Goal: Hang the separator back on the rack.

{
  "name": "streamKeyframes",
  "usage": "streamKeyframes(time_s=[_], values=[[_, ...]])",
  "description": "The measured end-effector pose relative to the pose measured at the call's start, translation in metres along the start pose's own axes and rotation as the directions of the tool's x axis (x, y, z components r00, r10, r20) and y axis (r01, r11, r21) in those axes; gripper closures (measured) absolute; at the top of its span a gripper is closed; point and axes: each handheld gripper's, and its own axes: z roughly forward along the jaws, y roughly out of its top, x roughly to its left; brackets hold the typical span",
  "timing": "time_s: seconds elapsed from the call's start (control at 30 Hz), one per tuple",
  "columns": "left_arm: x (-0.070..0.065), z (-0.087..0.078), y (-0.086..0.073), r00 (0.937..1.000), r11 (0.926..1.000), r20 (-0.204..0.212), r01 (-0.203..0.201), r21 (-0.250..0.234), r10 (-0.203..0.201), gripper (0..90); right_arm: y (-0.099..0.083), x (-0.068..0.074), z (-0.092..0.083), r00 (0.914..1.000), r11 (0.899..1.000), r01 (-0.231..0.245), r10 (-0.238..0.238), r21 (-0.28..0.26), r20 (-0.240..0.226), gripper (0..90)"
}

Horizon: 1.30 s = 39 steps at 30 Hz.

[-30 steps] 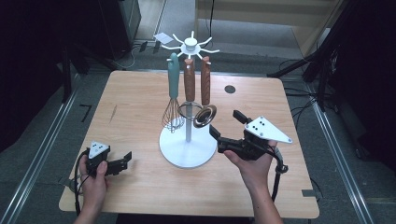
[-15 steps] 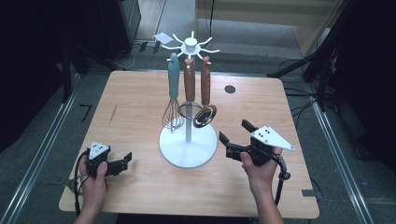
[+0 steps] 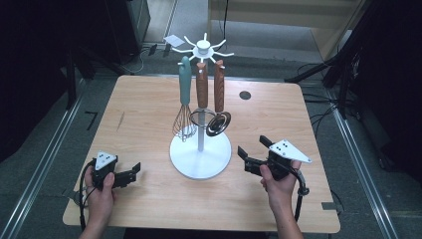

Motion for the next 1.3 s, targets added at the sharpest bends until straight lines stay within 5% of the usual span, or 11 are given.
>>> streamKeyframes(time_s=[0.7, 1.3], values=[[0.001, 0.000, 0.000, 0.9999, 1.0000, 0.015, 0.004, -0.004, -0.004, 9.5, -0.040, -0.035, -0.003, 0.9985, 0.994, -0.023, 0.017, 0.102, 0.053, 7.6], [0.001, 0.000, 0.000, 0.9998, 1.0000, 0.020, 0.005, 0.002, -0.005, 2.1, -0.058, -0.068, -0.026, 0.9947, 0.987, -0.047, 0.032, 0.155, 0.098, 0.0]])
